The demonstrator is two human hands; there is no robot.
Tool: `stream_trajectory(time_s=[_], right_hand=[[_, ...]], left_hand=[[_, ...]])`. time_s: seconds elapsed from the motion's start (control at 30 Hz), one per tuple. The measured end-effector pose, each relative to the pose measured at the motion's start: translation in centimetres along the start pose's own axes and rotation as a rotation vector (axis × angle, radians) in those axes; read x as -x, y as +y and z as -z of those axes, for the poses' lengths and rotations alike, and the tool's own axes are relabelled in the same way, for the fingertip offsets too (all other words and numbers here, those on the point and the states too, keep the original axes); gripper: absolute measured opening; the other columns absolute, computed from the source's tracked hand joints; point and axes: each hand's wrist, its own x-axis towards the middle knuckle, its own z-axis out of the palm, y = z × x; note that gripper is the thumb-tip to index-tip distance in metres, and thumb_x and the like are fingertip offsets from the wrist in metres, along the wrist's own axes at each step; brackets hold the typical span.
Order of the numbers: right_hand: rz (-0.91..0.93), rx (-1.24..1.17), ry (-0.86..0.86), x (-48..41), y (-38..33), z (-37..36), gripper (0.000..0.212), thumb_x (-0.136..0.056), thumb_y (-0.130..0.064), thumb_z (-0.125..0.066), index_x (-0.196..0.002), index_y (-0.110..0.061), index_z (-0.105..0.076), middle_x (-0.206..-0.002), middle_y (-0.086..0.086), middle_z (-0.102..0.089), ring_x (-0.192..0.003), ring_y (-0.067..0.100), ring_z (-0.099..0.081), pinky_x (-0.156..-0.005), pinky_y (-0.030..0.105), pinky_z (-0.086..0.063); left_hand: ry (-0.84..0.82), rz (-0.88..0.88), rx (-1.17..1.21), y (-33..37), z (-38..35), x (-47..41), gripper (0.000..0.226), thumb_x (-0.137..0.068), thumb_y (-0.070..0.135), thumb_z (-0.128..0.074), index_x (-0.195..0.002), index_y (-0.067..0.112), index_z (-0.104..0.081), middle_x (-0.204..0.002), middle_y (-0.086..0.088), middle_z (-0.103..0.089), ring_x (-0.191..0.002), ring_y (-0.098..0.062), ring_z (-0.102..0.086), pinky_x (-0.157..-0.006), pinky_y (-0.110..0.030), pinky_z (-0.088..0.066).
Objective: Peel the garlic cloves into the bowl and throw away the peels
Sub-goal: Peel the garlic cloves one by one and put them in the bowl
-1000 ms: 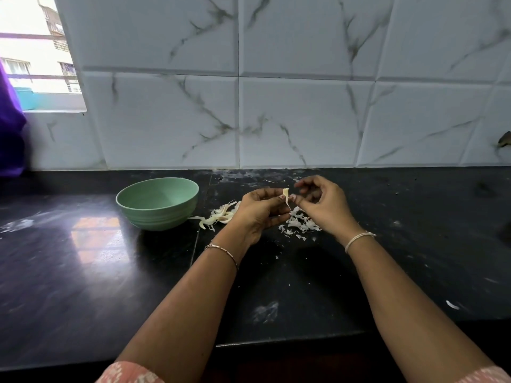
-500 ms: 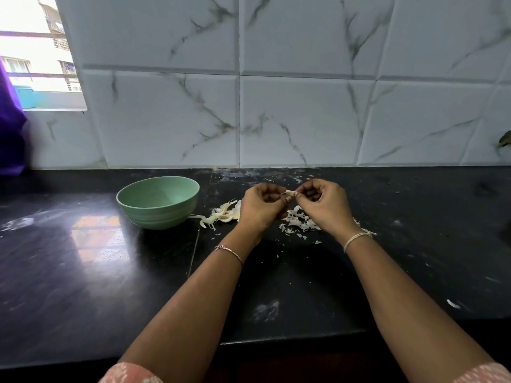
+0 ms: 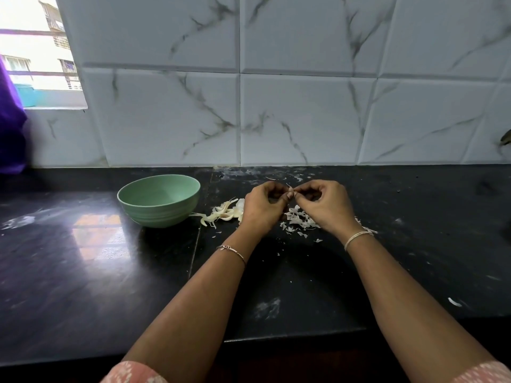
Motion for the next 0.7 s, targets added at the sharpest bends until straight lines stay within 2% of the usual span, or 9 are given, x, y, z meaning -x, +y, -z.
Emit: stream_trajectory(time_s=[0.1, 0.23, 0.43, 0.57, 0.7], right_hand=[[-0.01, -0.007, -0.019, -0.08, 0.05, 0.03, 0.007, -0.078, -0.029, -0.076, -0.073, -0.032, -0.073, -0.07, -0.012, -0.072, -0.069, 0.003, -0.067, -0.069, 0.034, -0.059], [-0.045, -0.082, -0.035, -0.26, 0.32, -0.01, 0.016, -0.078, -0.023, -0.077, -0.067, -0.033, -0.071, -0.069, -0.01, -0.072, -0.07, 0.007, -0.069, -0.072, 0.036, -0.059], [-0.091, -0.161, -0.087, -0.44, 0.47, -0.12, 0.009, -0.077, -0.023, -0.079, -0.07, -0.026, -0.074, -0.07, -0.002, -0.073, -0.071, 0.014, -0.069, -0.072, 0.038, -0.058], [-0.133, -0.16, -0.097, -0.39, 0.66, -0.12, 0.005, -0.072, -0.023, -0.079, -0.069, -0.022, -0.076, -0.069, -0.002, -0.073, -0.071, 0.015, -0.07, -0.073, 0.037, -0.058], [-0.151, -0.18, -0.099, -0.29, 0.57, -0.07, 0.006, -0.071, -0.02, -0.081, -0.068, -0.019, -0.076, -0.066, -0.001, -0.072, -0.065, 0.01, -0.066, -0.064, 0.029, -0.054]], left_hand=[[0.01, 0.015, 0.021, 0.02, 0.11, -0.09, 0.006, -0.089, 0.008, -0.069, -0.094, 0.011, -0.067, -0.077, -0.001, -0.068, -0.061, -0.011, -0.063, -0.065, -0.035, -0.061], [-0.033, 0.066, 0.116, 0.1, 0.36, -0.11, 0.009, -0.091, 0.001, -0.063, -0.091, 0.01, -0.066, -0.074, -0.003, -0.066, -0.055, -0.008, -0.062, -0.061, -0.025, -0.059], [-0.097, 0.164, 0.305, 0.55, 0.73, 0.36, 0.007, -0.091, -0.001, -0.061, -0.091, 0.004, -0.066, -0.074, -0.006, -0.065, -0.059, -0.009, -0.062, -0.061, -0.023, -0.059], [-0.131, 0.196, 0.288, 0.54, 0.69, 0.37, 0.007, -0.092, -0.001, -0.06, -0.092, 0.003, -0.066, -0.074, -0.007, -0.064, -0.059, -0.009, -0.061, -0.059, -0.02, -0.058], [-0.133, 0.19, 0.258, 0.62, 0.59, 0.45, 0.011, -0.092, -0.002, -0.06, -0.101, -0.002, -0.066, -0.075, -0.008, -0.065, -0.059, -0.01, -0.06, -0.057, -0.017, -0.055]])
